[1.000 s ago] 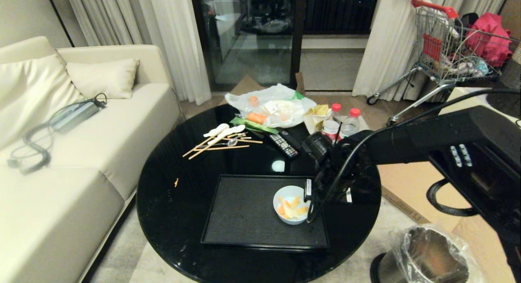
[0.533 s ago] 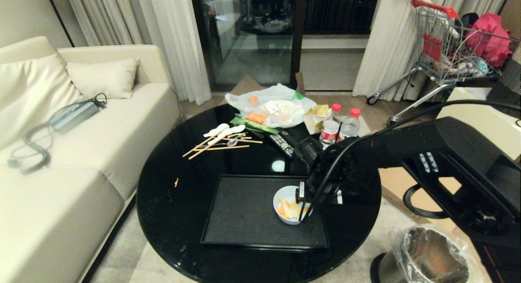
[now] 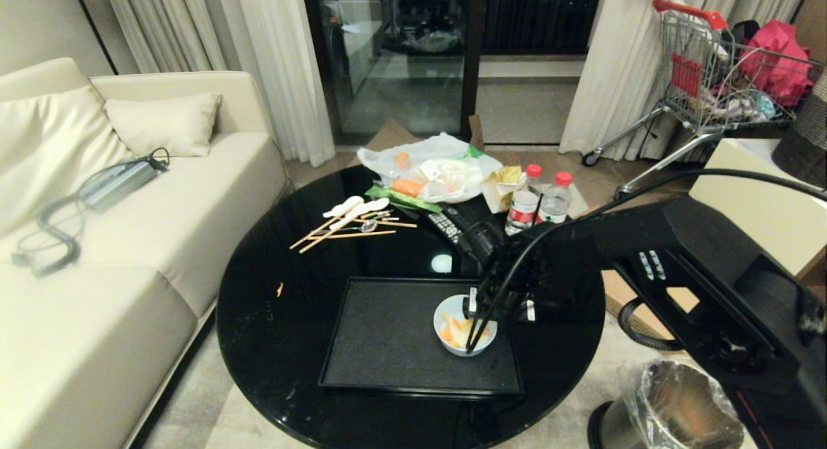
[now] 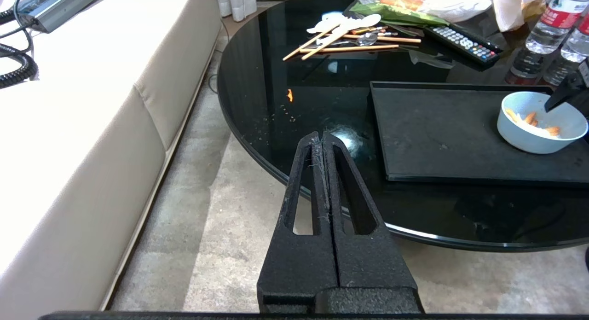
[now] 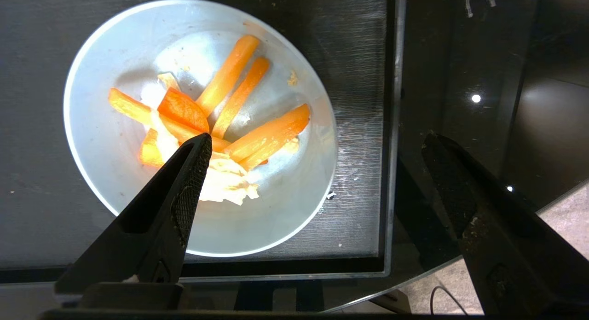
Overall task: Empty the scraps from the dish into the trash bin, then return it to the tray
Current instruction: Pick up the bowl with leftover food
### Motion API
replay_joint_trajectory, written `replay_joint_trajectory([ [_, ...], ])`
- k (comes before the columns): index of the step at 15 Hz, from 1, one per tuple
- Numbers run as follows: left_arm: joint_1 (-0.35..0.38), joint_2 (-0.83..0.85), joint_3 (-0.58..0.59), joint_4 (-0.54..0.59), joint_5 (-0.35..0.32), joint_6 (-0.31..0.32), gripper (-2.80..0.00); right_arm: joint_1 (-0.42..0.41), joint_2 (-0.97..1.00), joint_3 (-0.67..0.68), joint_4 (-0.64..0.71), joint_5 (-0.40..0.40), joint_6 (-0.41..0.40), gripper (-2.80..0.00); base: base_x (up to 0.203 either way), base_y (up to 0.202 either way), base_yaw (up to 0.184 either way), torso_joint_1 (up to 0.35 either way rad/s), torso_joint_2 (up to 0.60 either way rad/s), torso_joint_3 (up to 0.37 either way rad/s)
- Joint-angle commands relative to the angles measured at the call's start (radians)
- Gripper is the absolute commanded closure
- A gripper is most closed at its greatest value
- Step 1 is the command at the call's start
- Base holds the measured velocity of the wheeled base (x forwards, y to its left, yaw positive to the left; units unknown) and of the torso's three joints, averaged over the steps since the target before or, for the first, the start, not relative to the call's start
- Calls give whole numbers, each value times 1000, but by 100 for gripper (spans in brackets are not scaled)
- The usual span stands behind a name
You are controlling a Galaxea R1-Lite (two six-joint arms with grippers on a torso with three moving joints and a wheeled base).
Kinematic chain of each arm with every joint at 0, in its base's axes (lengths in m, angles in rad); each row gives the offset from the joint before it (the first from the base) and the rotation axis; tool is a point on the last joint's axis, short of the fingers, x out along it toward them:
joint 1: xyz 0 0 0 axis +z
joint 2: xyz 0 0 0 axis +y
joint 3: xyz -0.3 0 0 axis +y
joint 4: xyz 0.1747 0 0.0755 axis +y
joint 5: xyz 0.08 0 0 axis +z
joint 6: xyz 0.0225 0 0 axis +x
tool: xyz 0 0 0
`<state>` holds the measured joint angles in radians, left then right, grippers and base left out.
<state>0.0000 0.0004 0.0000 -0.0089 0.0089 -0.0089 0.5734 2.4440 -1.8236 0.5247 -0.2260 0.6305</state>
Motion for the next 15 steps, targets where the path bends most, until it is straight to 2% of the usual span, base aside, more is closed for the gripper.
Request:
replay_joint_trajectory([
  [1,0,0,0,0,0,0,0,1,10,-3,3,-1,4,-280,0,0,0,0,0,0],
  [6,0,0,0,0,0,0,0,18,23,-3,2,-1,5,-280,0,0,0,0,0,0],
  [7,0,0,0,0,0,0,0,20,25,-5,0,-3,5,0,0,0,0,0,0,0],
  [15,0,0,0,0,0,0,0,37,53,-29,5,-4,15,0,0,0,0,0,0,0],
])
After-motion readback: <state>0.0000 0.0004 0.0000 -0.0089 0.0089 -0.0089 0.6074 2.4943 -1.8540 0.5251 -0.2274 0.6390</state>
